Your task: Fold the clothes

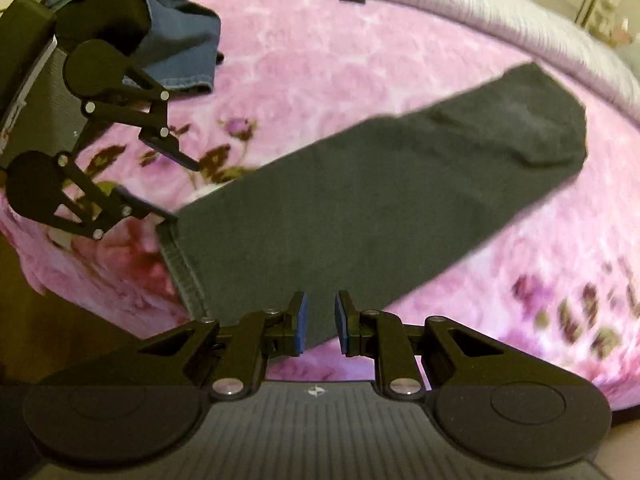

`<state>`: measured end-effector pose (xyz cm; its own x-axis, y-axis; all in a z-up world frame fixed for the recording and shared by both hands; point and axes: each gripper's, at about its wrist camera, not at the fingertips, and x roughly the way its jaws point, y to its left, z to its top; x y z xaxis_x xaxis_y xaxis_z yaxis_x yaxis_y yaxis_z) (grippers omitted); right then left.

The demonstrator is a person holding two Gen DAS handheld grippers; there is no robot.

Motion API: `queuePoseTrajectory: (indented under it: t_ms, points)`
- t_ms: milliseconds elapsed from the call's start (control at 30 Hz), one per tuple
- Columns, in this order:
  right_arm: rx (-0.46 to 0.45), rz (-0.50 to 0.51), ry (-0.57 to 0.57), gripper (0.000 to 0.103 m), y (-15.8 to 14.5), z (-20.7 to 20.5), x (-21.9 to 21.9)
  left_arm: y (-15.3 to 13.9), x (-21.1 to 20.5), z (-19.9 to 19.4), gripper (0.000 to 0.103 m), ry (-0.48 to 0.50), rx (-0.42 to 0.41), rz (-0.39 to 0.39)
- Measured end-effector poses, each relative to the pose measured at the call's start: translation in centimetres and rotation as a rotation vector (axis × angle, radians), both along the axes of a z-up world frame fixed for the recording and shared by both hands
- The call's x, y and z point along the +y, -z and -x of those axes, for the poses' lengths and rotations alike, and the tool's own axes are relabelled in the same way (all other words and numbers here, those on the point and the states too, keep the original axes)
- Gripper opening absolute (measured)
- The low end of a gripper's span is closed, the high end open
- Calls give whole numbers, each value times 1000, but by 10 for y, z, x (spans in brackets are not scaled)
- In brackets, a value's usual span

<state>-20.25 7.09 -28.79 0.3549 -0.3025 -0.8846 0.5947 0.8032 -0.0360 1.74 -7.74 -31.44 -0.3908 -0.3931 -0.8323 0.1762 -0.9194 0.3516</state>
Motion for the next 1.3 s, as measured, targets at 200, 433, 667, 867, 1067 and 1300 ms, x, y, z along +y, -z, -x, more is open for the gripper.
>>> queuePoseTrajectory:
  t_ms: [200, 433, 667, 867, 1067, 1300]
  points:
    - [72, 24, 79, 27, 13, 3, -6, -13, 2, -17, 38, -25, 10, -49]
    - [-16, 60, 84, 61, 11, 12, -5, 0, 20, -18, 42, 98, -56, 7]
    - [21, 51, 92, 23, 9, 10, -4, 15, 40, -19, 42, 291, -126, 95]
    - [-17, 40, 103, 21, 7, 13, 0, 16, 42, -25, 42, 342, -119, 140]
    - [-25, -21, 119, 20, 13, 17, 5, 26, 44, -20, 42, 443, -132, 179]
    - [1, -7, 68, 21, 23, 13, 21, 42, 37, -9, 28, 538, -163, 163]
